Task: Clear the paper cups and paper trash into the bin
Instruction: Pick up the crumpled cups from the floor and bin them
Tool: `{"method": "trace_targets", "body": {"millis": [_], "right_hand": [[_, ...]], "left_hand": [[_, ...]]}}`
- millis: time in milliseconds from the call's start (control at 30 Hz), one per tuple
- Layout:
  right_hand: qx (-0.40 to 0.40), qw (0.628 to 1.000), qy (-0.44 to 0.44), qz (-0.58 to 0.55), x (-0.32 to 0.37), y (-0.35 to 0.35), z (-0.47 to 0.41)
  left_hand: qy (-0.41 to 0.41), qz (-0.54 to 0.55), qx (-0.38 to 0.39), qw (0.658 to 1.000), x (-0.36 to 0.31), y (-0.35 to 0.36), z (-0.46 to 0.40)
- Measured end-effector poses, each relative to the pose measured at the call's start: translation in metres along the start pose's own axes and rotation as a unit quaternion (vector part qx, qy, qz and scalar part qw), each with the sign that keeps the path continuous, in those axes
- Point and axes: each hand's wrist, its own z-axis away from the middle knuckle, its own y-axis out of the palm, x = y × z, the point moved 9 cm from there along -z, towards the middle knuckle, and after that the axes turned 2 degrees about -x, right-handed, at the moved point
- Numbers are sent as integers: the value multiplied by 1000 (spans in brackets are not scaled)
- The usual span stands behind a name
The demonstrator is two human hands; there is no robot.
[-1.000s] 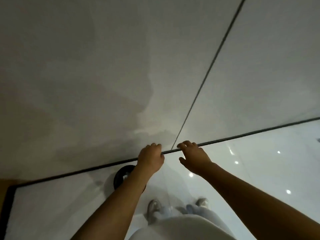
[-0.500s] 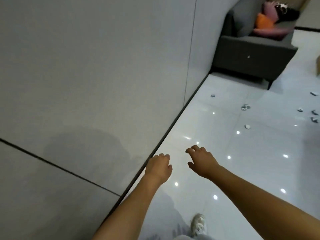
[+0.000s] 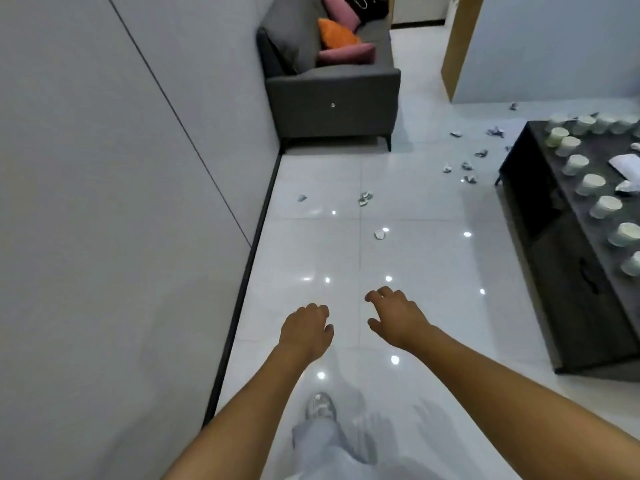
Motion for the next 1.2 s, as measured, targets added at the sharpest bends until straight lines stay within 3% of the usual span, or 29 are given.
{"method": "trace_targets", "body": {"millis": [400, 733, 1200], "right_hand": [[0, 992, 118, -46, -146, -80, -192], [6, 988, 136, -68, -229, -162, -359], [71, 989, 103, -79, -354, -217, -579]], "left_hand": [[116, -53, 65, 990, -92, -41, -268], [158, -115, 73, 978, -143, -98, -463], [113, -154, 68, 979, -196, -126, -697]]}}
